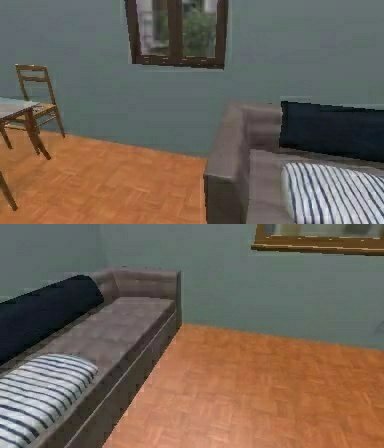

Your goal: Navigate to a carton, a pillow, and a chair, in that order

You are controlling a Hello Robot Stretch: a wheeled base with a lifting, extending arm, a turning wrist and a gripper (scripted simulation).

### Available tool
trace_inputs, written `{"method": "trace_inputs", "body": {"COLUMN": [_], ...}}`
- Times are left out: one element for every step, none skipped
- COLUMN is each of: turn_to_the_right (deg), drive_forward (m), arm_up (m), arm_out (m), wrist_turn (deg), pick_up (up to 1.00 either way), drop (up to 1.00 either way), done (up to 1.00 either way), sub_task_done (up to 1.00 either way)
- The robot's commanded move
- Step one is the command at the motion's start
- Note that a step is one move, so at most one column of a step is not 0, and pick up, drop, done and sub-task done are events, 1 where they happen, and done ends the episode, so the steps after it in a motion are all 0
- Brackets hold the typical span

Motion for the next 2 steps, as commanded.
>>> {"method": "trace_inputs", "body": {"turn_to_the_right": [-45.0, -27.0], "drive_forward": [0.0, 0.0], "arm_up": [0.0, 0.0], "arm_out": [0.0, 0.0], "wrist_turn": [0.0, 0.0], "pick_up": [0.0, 0.0], "drop": [0.0, 0.0], "done": [0.0, 0.0], "sub_task_done": [0.0, 0.0]}}
